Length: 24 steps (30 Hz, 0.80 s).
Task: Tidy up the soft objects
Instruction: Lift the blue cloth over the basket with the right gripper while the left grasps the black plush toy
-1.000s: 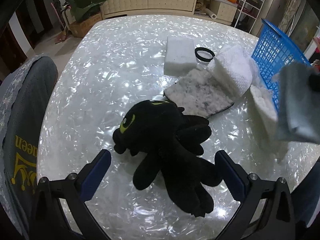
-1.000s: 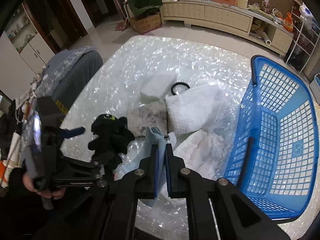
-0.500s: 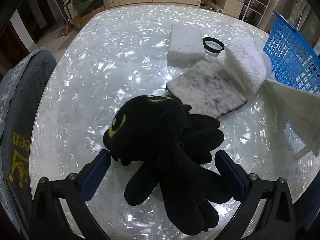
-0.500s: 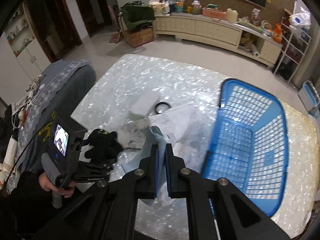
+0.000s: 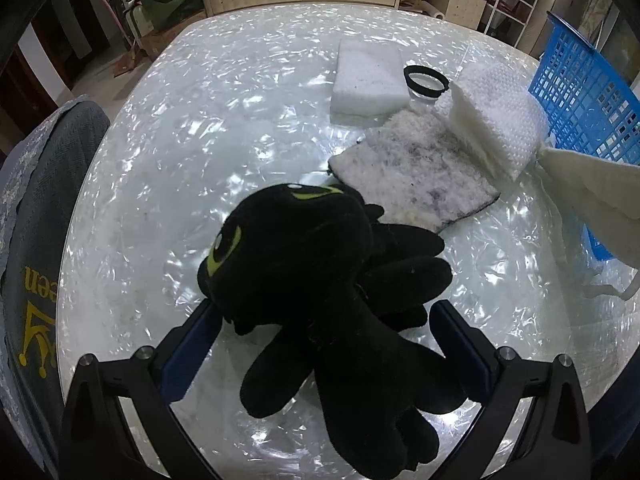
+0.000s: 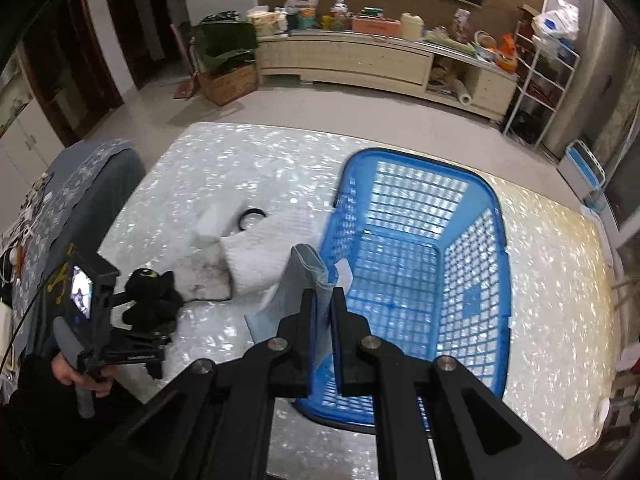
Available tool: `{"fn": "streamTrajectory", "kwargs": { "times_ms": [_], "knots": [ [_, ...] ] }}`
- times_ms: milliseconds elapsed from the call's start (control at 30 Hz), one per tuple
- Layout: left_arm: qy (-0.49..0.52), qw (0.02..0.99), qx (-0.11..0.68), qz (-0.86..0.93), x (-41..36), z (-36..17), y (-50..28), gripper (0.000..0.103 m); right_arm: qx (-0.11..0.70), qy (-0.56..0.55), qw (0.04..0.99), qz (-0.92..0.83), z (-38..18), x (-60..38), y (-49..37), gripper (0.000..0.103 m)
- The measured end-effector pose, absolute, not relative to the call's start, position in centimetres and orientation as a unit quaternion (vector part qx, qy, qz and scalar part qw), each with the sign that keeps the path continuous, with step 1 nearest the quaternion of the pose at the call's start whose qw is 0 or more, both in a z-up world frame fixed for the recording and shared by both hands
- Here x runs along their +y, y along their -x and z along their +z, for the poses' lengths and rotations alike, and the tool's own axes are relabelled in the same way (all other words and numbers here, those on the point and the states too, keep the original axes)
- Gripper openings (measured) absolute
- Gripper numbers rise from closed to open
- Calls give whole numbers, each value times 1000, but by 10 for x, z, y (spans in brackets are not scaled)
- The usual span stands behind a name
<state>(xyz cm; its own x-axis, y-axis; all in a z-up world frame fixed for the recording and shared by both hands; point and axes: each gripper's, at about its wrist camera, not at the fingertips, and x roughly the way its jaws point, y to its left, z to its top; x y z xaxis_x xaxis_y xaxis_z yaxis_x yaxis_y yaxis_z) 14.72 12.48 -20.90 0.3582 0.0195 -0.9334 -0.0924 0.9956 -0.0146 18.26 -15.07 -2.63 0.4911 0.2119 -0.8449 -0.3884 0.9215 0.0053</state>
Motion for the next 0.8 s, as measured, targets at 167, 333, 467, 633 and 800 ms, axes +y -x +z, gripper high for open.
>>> {"fn": "streamTrajectory", "kwargs": {
  "times_ms": [167,333,467,633,800],
  "knots": [
    [29,823,567,37,124,-211,-149,103,485,82,856,159,-34,-164,-195,6],
    [26,821,570,36,123,-214,-153,103,494,81,855,137,-48,-172,-207,6],
    [22,819,572,36,122,-216,-155,103,506,76,850,125,-60,-183,-216,6],
    [23,818,574,35,121,-216,-157,103,526,70,840,117,-78,-192,-229,6],
    [20,816,576,35,119,-216,-159,103,548,67,827,106,-95,-197,-242,6]
  ]
}}
